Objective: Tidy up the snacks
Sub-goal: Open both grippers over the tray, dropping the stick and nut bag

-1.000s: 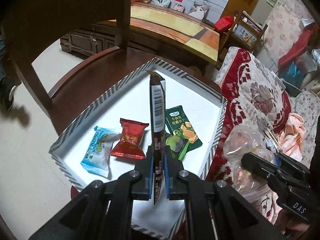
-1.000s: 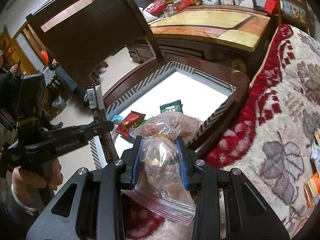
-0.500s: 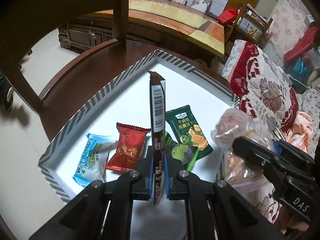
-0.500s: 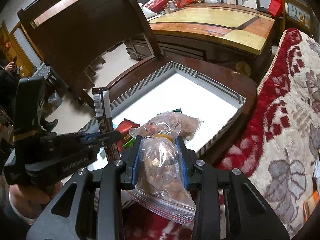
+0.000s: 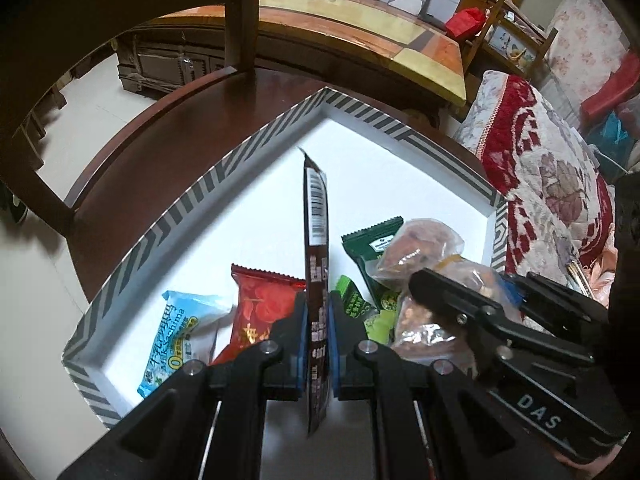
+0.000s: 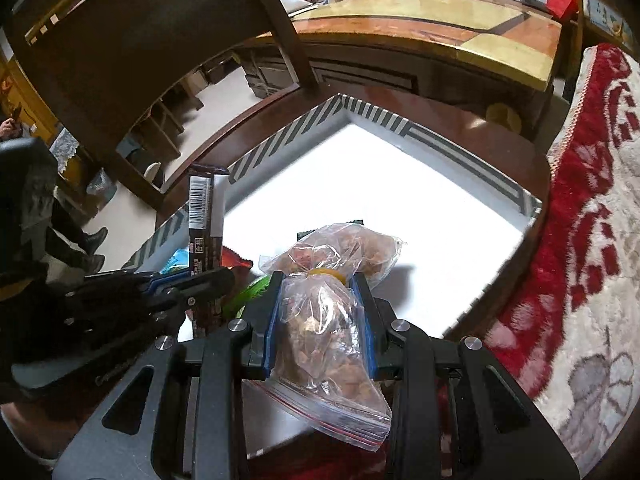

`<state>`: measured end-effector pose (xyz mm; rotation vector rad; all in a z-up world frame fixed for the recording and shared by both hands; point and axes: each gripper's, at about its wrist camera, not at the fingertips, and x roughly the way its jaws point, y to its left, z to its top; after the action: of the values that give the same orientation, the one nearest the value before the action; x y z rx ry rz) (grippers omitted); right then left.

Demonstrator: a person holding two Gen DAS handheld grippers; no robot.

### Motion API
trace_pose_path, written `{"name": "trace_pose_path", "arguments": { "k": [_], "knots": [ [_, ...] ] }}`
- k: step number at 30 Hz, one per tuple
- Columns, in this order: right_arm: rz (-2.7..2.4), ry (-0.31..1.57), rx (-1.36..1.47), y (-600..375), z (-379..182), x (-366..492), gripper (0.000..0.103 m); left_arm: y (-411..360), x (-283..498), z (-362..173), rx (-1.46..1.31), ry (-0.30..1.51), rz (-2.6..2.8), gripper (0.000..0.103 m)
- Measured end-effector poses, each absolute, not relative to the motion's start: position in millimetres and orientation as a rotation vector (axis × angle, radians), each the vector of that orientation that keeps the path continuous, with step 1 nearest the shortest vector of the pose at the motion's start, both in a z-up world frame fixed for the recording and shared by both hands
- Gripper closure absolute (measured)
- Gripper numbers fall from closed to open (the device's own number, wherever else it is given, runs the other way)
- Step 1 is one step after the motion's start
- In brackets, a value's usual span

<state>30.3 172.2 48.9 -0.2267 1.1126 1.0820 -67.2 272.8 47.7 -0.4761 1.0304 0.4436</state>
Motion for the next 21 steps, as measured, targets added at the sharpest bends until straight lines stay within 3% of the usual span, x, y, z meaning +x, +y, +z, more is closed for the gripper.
{"name": "trace_pose_path", "arguments": {
  "k": [9, 12, 14, 15, 17, 18, 19, 21],
  "knots": [
    [1.103, 1.12, -0.222, 190, 40, 33, 0.071, 276, -66, 46, -0.472, 1.039, 0.465, 0.093],
    [1.095, 1.146, -0.196, 186, 41, 37, 0.061, 277, -67, 47, -0.472, 1.037, 0.483, 0.092],
    [1.095, 1.14, -0.184, 180, 44, 37, 0.046, 275, -68, 48, -0.459, 1.039, 0.501, 0.091],
    [1.093, 1.136, -0.175, 175, 48, 36, 0.044, 274, -69, 49, -0.456, 1.039, 0.507, 0.09],
    [1.096, 1.128, -0.166, 167, 54, 34, 0.044, 273, -71, 51, -0.451, 1.037, 0.515, 0.084],
    [1.092, 1.122, -0.167, 162, 58, 33, 0.044, 272, -72, 53, -0.448, 1.035, 0.519, 0.074],
    [1.086, 1.114, -0.166, 157, 62, 31, 0.044, 270, -75, 55, -0.443, 1.028, 0.527, 0.057],
    [1.092, 1.09, -0.152, 143, 72, 26, 0.044, 268, -80, 60, -0.444, 0.998, 0.541, 0.038]
  ]
}}
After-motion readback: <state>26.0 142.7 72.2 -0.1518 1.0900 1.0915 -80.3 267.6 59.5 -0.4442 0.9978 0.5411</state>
